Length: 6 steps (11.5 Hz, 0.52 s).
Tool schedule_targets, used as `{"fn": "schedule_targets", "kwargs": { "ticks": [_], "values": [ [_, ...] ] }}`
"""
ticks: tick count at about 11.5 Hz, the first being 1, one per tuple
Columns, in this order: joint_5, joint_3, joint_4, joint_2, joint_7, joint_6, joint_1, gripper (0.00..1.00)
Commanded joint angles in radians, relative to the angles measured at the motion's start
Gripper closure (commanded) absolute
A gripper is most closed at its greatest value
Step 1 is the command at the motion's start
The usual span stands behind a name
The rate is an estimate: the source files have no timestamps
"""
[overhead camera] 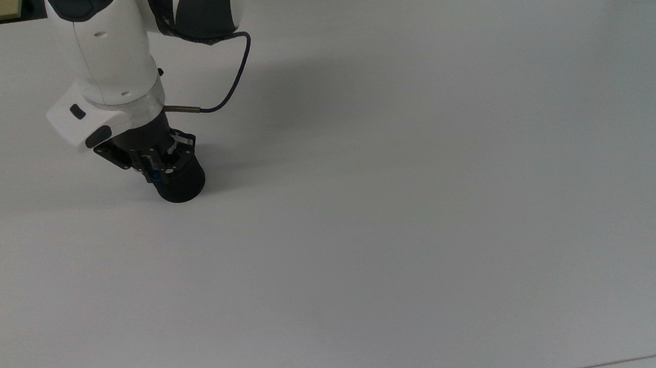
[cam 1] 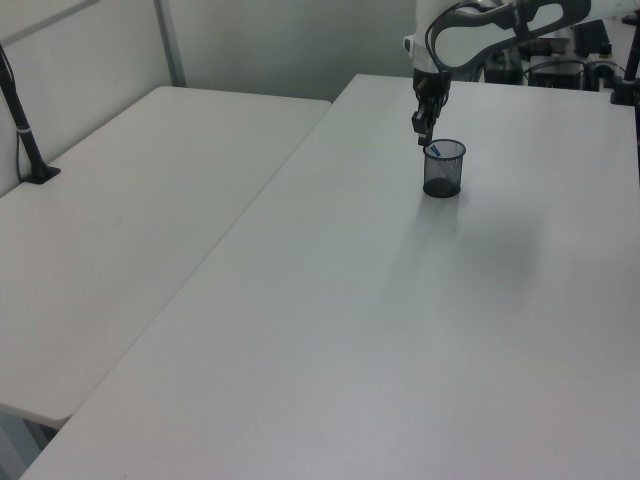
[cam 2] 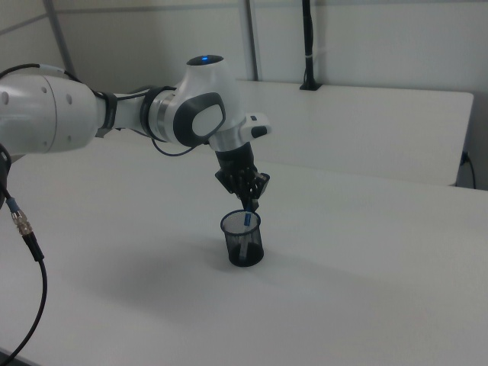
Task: Remove the marker
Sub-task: 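Close the gripper on the blue marker's cap, then lift the blue marker straight up out of the mesh cup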
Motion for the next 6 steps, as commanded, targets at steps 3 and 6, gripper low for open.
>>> {"fn": "schedule_targets", "kwargs": {
  "ticks": [3,6],
  "values": [
    [0.072,-0.022,0.063,-0.090,0.005,-0.011,0.010,0.97],
    [0.081,-0.026,0.063,-0.160,0.001,-0.013,0.000,0.97]
  ]
}}
